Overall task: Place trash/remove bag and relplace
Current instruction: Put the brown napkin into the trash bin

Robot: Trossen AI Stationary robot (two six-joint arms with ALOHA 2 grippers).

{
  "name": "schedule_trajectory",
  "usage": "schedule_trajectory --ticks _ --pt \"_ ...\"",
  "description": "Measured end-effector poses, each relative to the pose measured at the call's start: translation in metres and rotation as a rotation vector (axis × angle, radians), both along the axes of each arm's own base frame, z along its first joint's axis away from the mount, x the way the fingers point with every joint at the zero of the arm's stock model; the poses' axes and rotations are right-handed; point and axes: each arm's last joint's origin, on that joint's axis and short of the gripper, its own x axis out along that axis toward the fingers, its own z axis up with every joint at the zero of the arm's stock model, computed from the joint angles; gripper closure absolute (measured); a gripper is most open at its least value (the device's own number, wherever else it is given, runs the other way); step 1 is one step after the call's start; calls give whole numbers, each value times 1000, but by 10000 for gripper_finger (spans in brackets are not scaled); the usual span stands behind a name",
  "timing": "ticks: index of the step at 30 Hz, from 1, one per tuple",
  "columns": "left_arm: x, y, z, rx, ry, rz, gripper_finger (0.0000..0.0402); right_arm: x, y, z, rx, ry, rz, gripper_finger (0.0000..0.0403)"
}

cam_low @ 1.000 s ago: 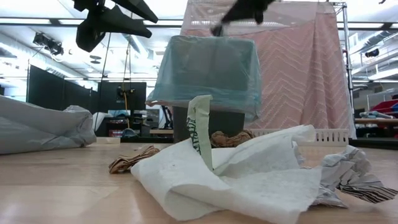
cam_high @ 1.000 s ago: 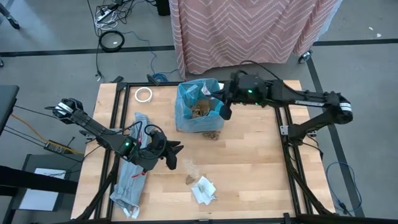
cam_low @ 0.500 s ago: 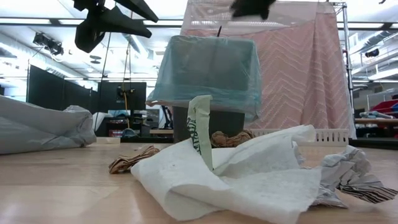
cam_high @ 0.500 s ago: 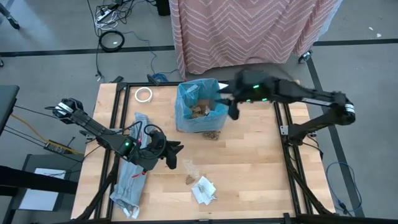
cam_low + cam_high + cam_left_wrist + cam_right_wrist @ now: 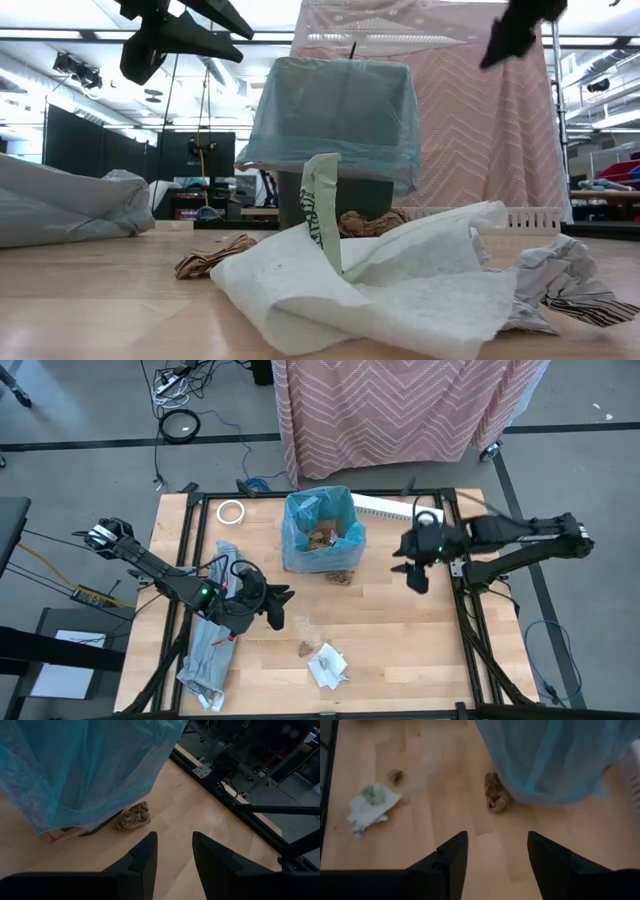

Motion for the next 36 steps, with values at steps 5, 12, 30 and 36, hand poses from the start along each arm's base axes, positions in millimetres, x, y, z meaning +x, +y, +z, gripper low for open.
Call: schedule_trajectory --ticks 5,12,30,36 --pt "0 0 0 1 1 1 271 12 8 -60 62 -72 -45 200" --pt "0 0 0 0 1 1 271 35 13 -118 87 -122 -56 179" --pt "0 0 -1 4 6 2 271 78 10 -175 -38 -100 -167 129" --pt "-1 1 -2 17 20 8 271 88 3 -184 -3 -143 -226 128"
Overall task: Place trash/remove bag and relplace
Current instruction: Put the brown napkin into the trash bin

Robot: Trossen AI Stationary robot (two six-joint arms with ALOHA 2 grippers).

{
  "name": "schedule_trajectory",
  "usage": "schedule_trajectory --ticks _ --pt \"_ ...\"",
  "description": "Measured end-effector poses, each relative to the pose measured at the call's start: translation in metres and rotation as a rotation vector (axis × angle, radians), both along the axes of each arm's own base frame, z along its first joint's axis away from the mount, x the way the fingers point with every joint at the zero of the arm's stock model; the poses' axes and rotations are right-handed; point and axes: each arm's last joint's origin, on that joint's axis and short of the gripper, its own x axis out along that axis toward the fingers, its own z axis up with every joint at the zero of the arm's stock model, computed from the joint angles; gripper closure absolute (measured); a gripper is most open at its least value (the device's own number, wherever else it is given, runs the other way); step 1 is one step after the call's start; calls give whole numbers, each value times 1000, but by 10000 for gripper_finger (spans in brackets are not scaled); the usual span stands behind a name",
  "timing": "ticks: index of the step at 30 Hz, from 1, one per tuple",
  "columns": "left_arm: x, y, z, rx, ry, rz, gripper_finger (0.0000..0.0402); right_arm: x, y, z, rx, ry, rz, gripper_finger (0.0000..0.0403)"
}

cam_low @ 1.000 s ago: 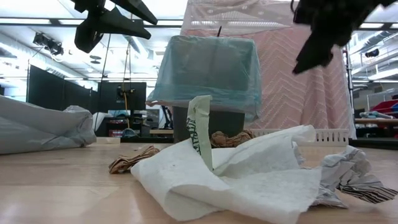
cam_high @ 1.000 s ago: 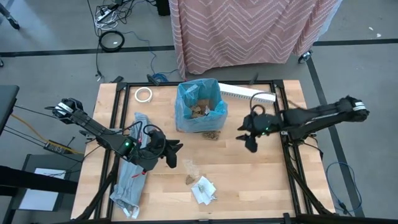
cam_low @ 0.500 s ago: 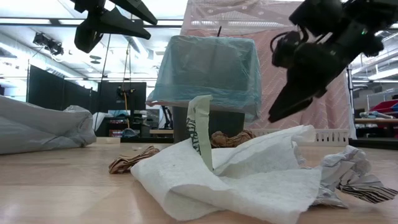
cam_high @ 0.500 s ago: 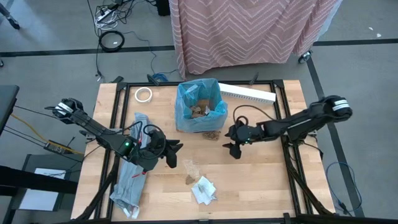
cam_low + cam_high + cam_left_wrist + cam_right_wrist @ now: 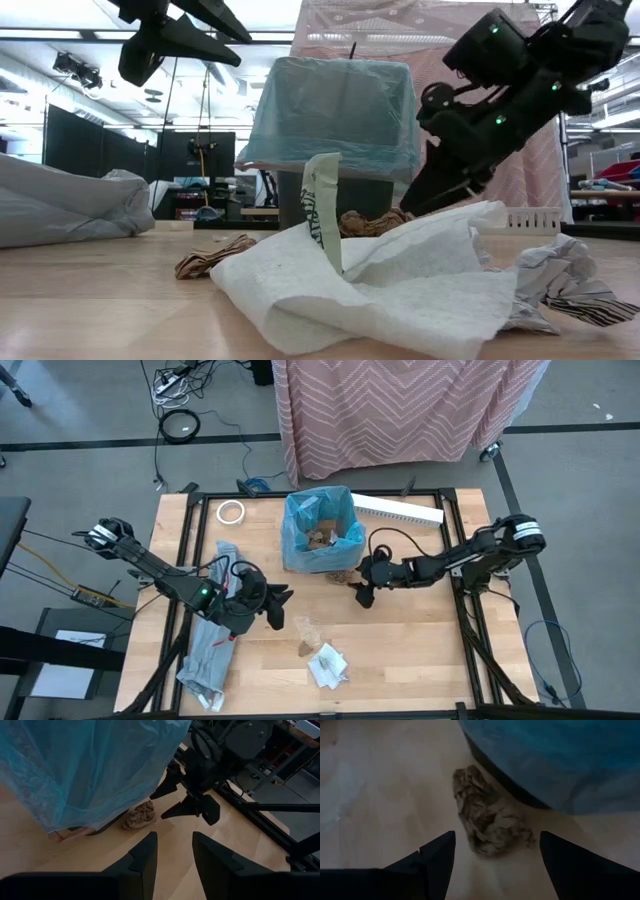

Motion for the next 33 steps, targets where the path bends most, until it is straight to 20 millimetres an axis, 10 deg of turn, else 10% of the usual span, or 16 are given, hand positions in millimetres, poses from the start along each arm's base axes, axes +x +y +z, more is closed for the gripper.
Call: schedule_trajectory --ticks 8,16,26,33 --pt "0 0 1 -3 -7 1 271 7 1 -11 13 -13 7 165" --pt "0 0 1 -3 -7 1 271 4 1 -15 98 7 -44 385" --pt "1 0 1 -10 -15 2 271 4 31 1 166 -83 99 399" --pt "0 0 0 -5 -6 1 271 14 33 14 51 -138 197 312"
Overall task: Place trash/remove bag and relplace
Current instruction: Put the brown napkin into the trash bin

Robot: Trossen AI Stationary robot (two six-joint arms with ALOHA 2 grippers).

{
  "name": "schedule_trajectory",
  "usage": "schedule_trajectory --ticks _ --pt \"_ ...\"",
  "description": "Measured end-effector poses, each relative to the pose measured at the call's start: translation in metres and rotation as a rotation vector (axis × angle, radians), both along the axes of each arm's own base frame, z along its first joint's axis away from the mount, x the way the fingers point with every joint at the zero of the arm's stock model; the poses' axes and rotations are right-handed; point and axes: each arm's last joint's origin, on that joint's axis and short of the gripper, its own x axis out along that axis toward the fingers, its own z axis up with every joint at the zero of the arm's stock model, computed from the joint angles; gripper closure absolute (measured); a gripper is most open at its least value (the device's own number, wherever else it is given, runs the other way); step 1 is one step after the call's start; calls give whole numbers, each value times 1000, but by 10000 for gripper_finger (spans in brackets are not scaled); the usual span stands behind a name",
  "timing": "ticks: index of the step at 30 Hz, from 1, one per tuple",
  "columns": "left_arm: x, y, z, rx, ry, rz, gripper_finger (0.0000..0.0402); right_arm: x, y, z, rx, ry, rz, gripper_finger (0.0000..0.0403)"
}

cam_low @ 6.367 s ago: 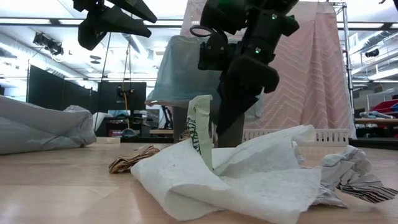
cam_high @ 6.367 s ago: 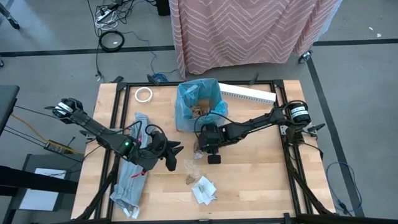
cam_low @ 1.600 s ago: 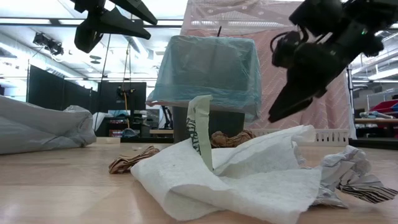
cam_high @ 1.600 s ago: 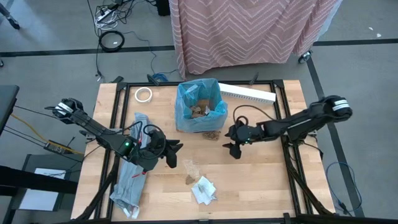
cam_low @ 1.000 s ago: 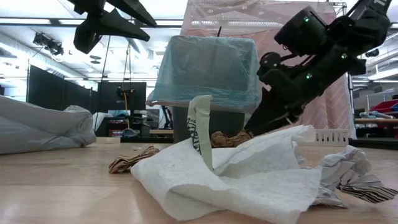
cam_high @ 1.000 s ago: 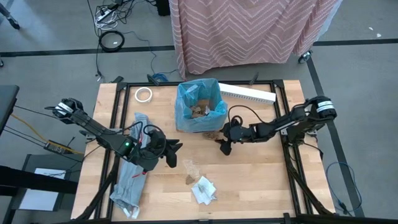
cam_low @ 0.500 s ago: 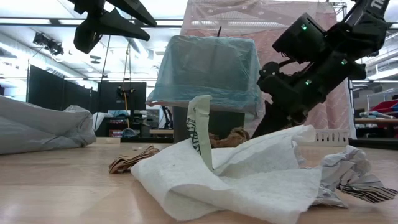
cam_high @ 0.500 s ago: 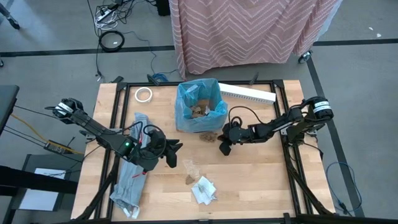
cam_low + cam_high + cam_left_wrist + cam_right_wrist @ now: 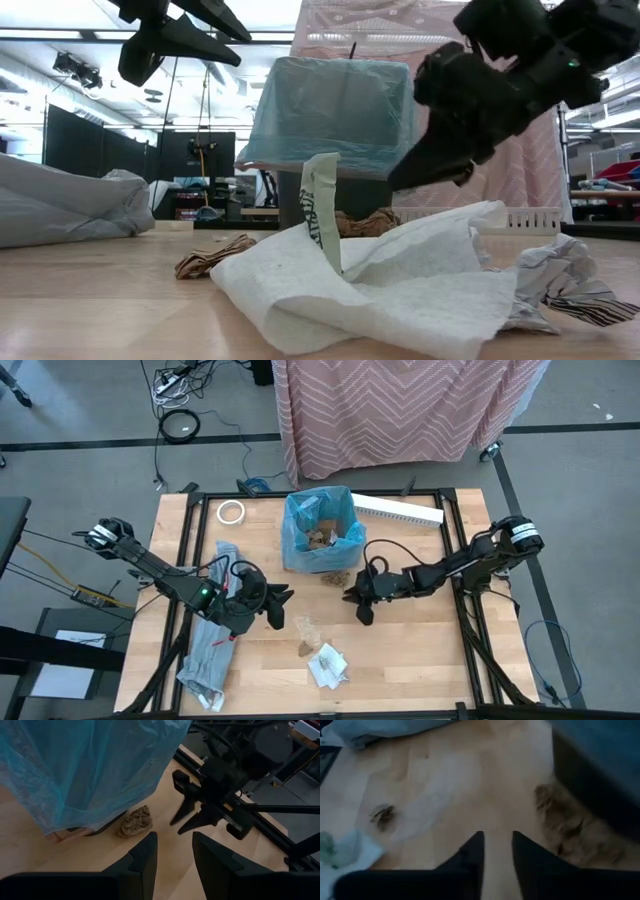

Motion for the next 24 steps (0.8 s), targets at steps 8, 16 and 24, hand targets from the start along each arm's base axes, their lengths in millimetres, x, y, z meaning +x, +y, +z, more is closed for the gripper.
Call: schedule_trajectory --ticks 8,16,24 --pt "0 0 0 1 0 0 271 8 -25 7 -135 -5 -99 162" --pt "0 0 0 1 0 -1 271 5 -38 0 -125 88 -110 104" --pt "0 0 0 2 1 -1 271 5 -38 0 -144 90 -93 109"
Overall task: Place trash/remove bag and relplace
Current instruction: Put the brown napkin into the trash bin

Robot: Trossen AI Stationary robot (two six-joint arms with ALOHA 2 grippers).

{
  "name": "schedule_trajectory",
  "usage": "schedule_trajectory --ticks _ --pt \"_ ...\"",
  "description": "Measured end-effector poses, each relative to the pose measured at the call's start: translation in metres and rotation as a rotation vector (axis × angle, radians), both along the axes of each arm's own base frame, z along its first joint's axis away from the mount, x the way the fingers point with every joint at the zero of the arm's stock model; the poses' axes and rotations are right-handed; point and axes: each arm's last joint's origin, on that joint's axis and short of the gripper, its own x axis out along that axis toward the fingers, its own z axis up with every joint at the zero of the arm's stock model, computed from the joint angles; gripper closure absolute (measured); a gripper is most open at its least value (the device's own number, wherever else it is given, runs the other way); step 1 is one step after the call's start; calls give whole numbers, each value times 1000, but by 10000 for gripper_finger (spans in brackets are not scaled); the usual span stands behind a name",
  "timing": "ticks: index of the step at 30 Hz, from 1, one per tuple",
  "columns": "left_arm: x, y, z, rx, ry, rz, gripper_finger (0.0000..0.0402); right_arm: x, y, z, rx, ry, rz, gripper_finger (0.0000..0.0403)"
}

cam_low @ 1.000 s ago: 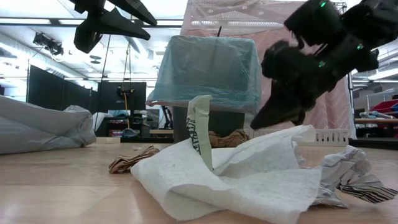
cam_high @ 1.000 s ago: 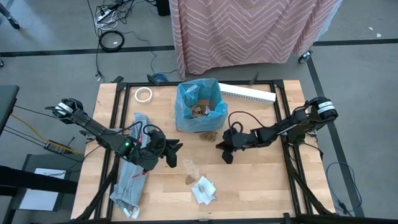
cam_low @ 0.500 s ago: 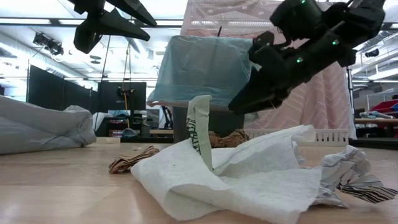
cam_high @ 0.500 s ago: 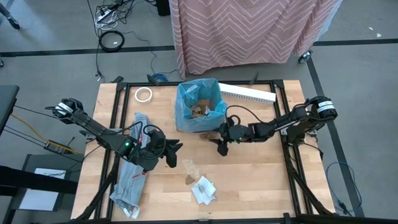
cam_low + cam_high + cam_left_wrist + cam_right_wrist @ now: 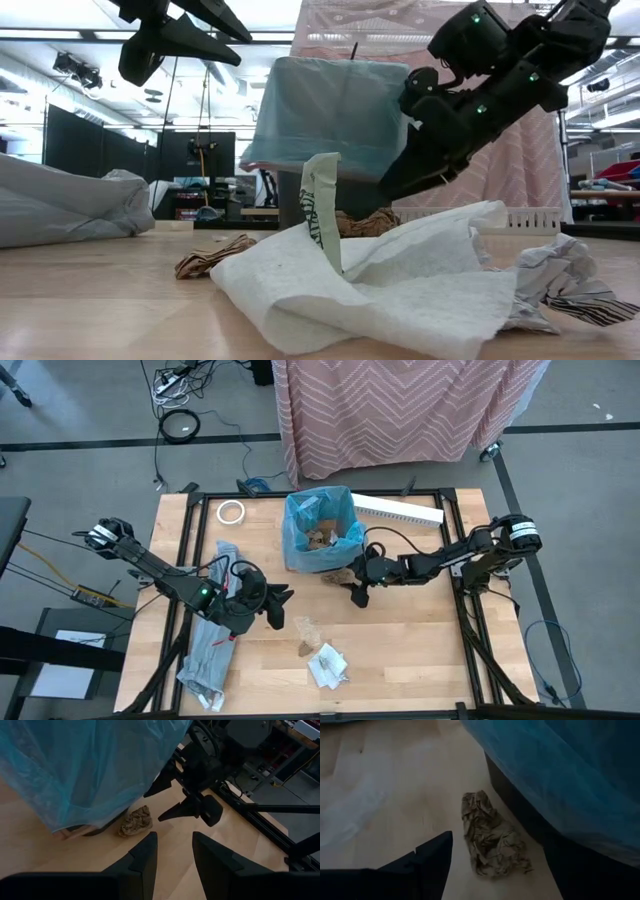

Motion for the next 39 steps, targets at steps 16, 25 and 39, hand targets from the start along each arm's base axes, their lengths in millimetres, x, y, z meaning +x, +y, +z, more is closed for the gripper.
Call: schedule_trajectory --ticks 16,25,39 --pt "0 0 0 0 0 0 271 8 -10 -11 12 -16 6 110" --pt "0 0 0 0 -1 0 271 32 -5 -33 37 74 8 112" --pt "0 0 0 1 -1 0 271 23 12 -18 61 172 9 382"
